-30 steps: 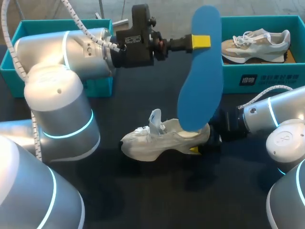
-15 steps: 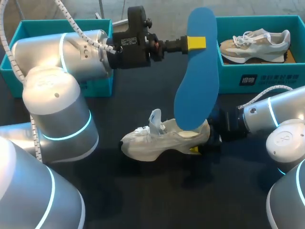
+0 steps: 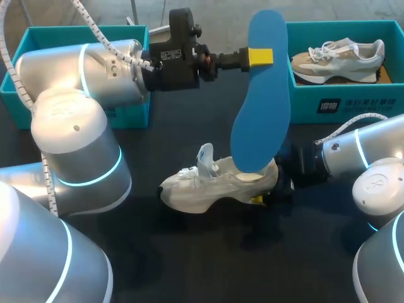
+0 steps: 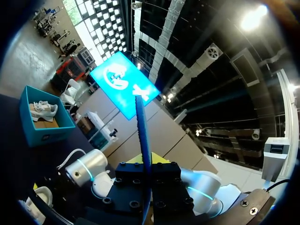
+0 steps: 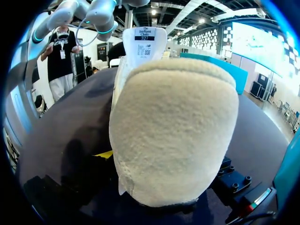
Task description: Take the shoe out of the shoebox, open the shoe tongue, remove and reinsert the insole, then place the shoe into the shoebox
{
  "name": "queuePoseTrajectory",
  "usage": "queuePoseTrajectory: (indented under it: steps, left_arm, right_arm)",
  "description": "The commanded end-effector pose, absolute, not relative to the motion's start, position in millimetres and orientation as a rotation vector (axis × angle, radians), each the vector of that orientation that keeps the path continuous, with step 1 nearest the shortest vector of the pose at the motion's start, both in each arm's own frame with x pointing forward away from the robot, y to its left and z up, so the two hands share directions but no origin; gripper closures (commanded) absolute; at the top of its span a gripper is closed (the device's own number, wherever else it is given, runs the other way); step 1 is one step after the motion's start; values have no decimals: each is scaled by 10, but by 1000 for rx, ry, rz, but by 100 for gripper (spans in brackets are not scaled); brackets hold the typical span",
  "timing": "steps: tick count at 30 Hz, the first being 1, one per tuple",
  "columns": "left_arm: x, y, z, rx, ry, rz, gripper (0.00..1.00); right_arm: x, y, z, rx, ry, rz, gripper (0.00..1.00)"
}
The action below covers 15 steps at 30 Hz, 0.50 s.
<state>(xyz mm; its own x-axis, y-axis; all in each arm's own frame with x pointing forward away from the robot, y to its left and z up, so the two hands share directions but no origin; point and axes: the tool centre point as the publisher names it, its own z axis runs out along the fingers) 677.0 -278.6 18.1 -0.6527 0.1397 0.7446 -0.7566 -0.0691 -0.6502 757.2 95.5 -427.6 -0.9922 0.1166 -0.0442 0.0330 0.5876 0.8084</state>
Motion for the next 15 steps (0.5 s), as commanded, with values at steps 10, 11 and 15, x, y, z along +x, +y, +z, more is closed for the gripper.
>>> queuePoseTrajectory:
  steps: [10, 11, 15]
  left_arm:
    - [6762, -2787, 174, 676, -1567, 1792, 100]
    - [6762, -2787, 174, 676, -1567, 1792, 100]
    - [6762, -2787, 174, 676, -1567, 1792, 100]
  right_arm:
    - [7590, 896, -4170, 158, 2716, 1348, 0]
    - [7590, 881, -4138, 160, 2713, 1343, 0]
    - [7588, 835, -4039, 146, 2726, 1278, 0]
